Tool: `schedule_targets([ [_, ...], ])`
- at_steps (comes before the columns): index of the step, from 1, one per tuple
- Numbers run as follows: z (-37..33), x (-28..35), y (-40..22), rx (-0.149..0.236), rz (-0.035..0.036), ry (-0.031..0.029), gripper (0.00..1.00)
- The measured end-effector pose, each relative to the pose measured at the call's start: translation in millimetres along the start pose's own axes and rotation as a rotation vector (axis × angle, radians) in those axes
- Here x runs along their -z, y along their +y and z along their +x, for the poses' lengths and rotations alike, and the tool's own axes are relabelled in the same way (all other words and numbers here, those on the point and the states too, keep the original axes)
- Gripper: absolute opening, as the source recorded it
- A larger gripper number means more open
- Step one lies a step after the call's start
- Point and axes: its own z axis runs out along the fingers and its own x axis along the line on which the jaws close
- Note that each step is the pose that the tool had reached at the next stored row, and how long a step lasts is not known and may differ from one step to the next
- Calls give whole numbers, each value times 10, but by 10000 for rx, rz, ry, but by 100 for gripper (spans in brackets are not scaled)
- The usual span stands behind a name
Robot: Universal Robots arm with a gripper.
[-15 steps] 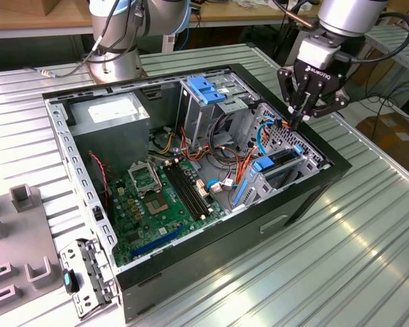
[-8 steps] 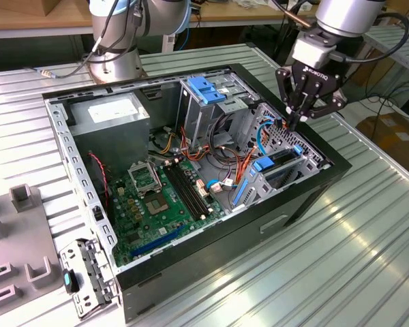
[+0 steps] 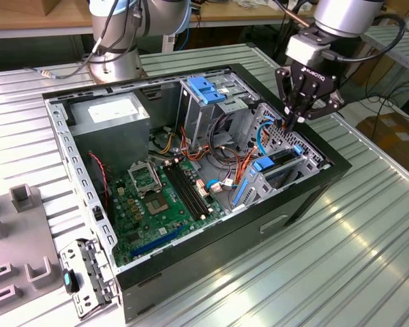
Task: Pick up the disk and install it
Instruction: 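Insert the first disk wire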
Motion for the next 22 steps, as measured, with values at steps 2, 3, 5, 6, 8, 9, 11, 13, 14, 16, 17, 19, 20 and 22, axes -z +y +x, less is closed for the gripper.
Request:
schedule_targets([
  [2,-4,1,29,-8,0,1,16],
  [3,-4,0,31,-143,-10,3,16],
  [5,-6,-7,31,-652,-51,6,16],
  [6,-6,-10,31,-830,-65,7,16],
  [8,-6,-16,31,-1256,-99,11,16],
  [9,-3,-20,32,-1289,-101,8,16],
  [11,3,-24,34,-1314,-104,9,16],
  [13,20,-27,44,-1321,-94,-101,16],
  [14,36,-29,52,-1322,-87,-192,16],
  [16,76,-35,68,-1324,-76,-321,16],
  [17,98,-40,75,-1324,-72,-363,16],
  [19,156,-50,92,-1325,-68,-412,16],
  [20,187,-53,100,-1325,-67,-423,16],
  [22,213,-59,113,-1328,-58,-511,16],
])
